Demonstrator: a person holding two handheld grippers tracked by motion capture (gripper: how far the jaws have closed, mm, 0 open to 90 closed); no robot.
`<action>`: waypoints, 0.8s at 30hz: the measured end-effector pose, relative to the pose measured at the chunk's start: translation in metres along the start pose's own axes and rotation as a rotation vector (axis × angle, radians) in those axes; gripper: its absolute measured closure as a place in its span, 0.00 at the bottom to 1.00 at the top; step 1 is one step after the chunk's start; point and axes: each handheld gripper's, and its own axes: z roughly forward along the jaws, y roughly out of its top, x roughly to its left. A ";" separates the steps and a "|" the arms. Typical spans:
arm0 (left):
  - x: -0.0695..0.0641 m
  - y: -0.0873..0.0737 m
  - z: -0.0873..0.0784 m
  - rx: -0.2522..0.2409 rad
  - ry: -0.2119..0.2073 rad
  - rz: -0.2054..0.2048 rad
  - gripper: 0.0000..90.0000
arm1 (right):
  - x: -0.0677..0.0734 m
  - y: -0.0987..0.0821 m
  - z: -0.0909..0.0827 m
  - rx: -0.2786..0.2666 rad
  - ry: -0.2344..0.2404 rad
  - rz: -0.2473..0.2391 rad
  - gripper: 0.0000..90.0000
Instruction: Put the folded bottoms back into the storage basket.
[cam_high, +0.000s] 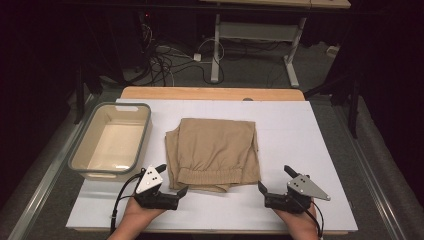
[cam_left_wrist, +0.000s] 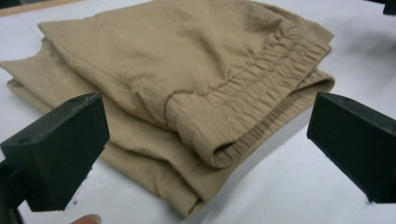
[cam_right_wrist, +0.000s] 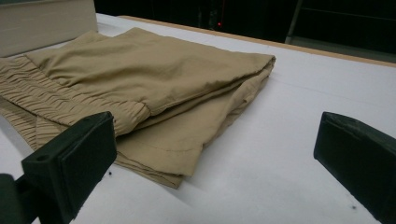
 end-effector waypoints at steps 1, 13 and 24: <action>0.001 -0.001 0.000 0.002 -0.009 -0.010 0.00 | 0.000 0.000 0.000 -0.001 0.000 0.003 0.01; 0.007 -0.002 0.000 0.000 -0.032 -0.073 0.00 | 0.002 0.001 0.001 0.008 0.009 -0.010 0.01; 0.010 -0.002 0.000 0.022 -0.015 -0.074 0.02 | 0.003 0.002 0.006 0.023 0.014 -0.024 0.01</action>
